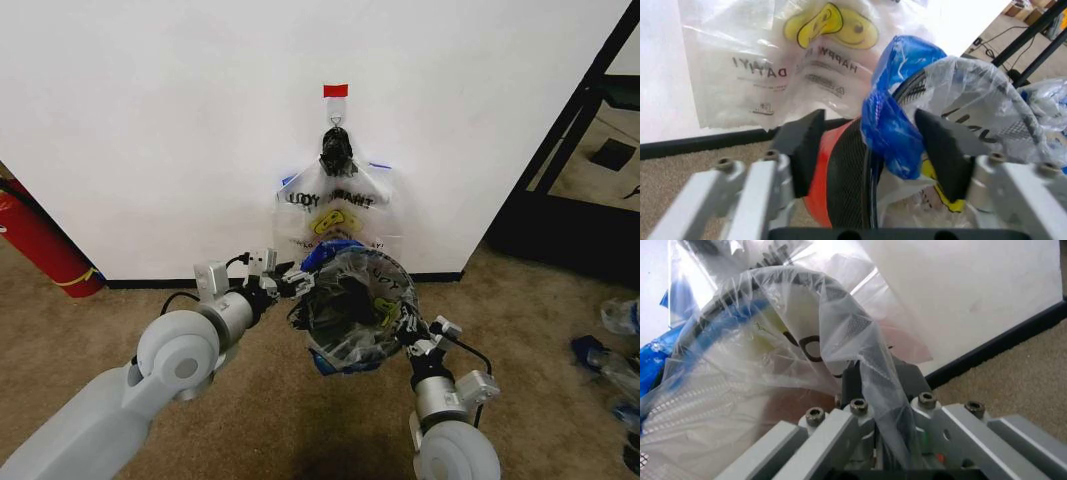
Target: Pick up the garbage bag from the wall and place it over the trash bin.
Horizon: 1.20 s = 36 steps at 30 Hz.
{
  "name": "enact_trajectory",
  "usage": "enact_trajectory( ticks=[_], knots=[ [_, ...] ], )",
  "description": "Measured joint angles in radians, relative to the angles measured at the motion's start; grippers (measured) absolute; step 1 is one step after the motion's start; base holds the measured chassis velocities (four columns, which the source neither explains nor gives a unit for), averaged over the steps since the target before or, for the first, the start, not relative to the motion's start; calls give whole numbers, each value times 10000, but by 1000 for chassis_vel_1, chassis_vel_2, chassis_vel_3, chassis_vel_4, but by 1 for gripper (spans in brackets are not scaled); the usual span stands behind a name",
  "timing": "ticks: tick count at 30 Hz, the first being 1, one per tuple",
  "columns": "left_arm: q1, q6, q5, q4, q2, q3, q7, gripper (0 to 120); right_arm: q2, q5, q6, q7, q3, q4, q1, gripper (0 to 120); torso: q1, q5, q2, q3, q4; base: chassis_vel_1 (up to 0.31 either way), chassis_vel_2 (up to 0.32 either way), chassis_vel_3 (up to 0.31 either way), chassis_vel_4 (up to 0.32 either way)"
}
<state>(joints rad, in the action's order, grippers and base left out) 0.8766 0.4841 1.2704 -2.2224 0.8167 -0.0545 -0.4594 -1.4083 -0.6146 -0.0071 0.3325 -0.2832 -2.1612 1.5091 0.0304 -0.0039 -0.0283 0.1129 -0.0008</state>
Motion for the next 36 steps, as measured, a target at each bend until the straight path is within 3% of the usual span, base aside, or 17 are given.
enact_trajectory(
  ticks=[3,6,15,29,36],
  knots=[
    [5,0,11,2,6,0,-12,46,-14,-1,0,1,11,0,-3,0,0,0,0,0,0,0,0,0,0],
    [1,-7,52,39,6,-3,-74,29,-38,-1,0,8,35,0,-16,0,0,0,1,0,0,0,0,0,0],
    [-215,-16,65,413,-24,-14,-105,0,1,-78,-3,29,33,-25,6,0,0,0,2,0,-1,0,0,0,0],
    [-681,-50,-83,1836,-482,369,802,0,53,-129,-18,-483,155,-93,179,0,0,0,2,0,-1,0,0,0,0],
    [-170,-199,-210,1818,-543,390,1232,0,46,-543,-145,-409,88,-281,119,0,0,-1,2,0,2,0,0,0,0]
  ],
)
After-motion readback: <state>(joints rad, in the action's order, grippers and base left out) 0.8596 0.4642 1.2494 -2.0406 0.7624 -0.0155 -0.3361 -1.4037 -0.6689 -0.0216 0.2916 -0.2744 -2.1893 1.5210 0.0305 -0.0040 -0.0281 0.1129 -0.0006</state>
